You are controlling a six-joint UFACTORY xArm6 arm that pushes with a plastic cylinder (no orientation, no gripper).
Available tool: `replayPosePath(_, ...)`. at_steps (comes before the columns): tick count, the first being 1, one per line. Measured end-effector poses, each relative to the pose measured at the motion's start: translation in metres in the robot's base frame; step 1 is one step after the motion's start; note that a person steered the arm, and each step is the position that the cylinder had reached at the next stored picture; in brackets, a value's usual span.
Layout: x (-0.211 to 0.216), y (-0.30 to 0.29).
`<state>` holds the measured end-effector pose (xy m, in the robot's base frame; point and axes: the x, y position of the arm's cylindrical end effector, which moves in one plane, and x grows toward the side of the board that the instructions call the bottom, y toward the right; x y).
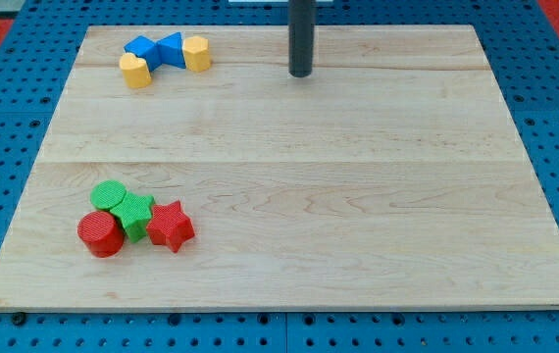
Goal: Push the yellow heart along with the blue cube slightly up
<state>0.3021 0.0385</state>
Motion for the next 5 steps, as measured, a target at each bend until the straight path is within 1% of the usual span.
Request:
replayPosePath(1, 0.052, 0.022)
replayPosePath(2, 0.097, 0.021)
replayPosePath(3, 0.109, 0.021)
replayPosePath(4, 0.109, -0.041)
replayPosePath(5, 0.109, -0.082)
